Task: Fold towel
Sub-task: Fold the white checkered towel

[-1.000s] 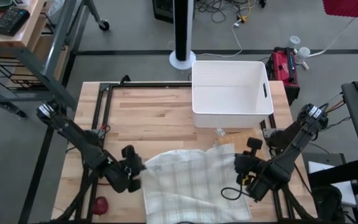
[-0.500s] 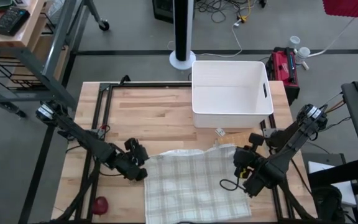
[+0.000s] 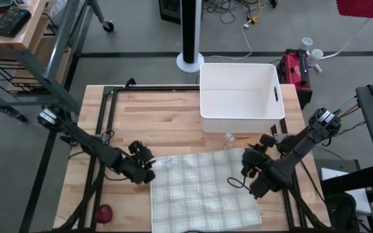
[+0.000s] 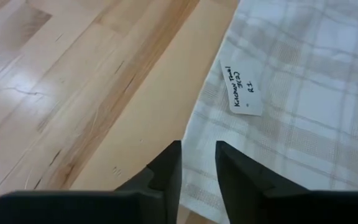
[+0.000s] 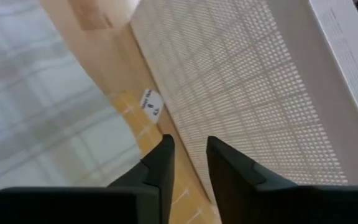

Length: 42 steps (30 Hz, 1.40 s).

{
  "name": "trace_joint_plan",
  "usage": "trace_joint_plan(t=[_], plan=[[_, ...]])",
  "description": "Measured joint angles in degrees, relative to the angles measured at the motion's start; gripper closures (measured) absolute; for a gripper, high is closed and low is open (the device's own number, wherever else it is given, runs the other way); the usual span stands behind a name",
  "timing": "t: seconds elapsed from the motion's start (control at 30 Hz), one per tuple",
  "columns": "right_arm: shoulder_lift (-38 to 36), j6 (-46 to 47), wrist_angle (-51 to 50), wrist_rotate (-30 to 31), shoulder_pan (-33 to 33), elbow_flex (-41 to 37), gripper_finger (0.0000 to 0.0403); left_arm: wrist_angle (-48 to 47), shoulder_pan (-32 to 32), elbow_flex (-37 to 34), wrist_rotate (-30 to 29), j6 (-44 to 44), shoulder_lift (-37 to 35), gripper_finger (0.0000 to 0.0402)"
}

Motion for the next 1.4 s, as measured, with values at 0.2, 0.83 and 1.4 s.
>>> trace_joint_plan(t=[0.2,0.83,1.4], plan=[[0.0,0.28,0.09,-0.81,-0.3,-2.07,0.0286,-0.52,-0.23,2.02,3.29,3.35,0.0,0.0293],[1.42,-16.95,49.09,-18.78,19.43,-2.42,0.0284,27.62,-10.63,9.14,28.78,8.87,12.51,0.0257],[18.94,-27.32,49.33,-37.32,21.26,4.97,0.0286,-3.0,-14.55,47.74,36.36,11.45,40.92,0.0242]])
